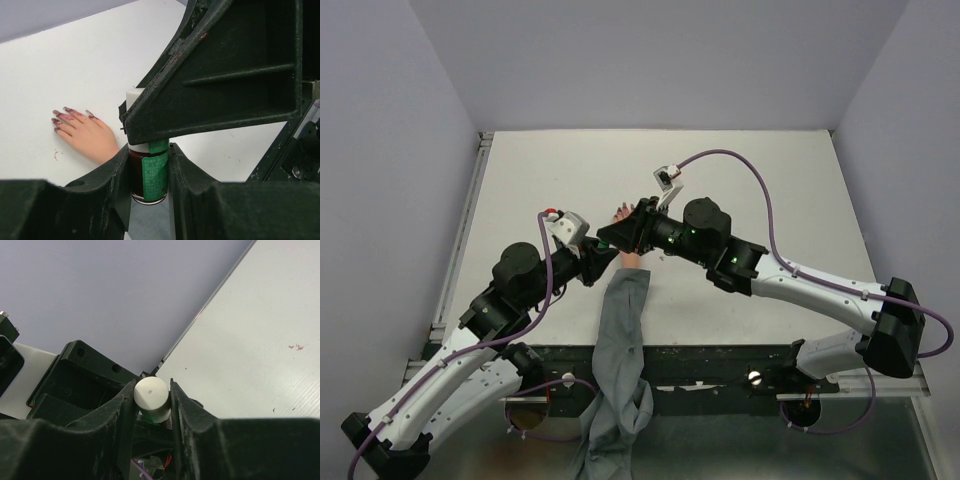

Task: Paint the nails

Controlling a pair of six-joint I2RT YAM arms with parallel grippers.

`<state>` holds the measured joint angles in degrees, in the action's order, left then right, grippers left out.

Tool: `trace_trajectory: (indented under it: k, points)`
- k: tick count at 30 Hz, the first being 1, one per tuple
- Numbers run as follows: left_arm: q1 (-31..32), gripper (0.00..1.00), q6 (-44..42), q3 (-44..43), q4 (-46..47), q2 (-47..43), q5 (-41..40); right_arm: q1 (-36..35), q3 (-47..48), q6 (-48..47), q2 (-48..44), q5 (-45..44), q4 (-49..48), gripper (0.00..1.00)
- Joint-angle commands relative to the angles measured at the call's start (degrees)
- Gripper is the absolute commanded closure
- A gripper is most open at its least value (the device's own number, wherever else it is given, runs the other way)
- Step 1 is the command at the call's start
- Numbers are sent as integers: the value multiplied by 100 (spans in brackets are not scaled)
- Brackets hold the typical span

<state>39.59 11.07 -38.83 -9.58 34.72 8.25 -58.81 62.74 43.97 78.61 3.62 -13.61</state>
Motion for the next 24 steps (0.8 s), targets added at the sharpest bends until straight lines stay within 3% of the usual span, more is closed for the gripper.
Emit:
trace_trajectory:
  k: [1,7,11,17,24]
  points:
    - [40,100,-70,-90,0,9,106,-61,204,42,14,95,-195,67]
    - [22,100,26,-28,193,-88,598,-52,81,-98,-188,25,-256,88]
    - [-109,100,246,42,457,-115,1414,-52,10,-344,-495,130,-283,98]
    - [-417,100,571,86,923,0,2671,-61,54,-757,-882,639,-152,99]
    - [-505,100,791,104,1265,166,3533,-61,63,-1091,-1260,1044,51,99]
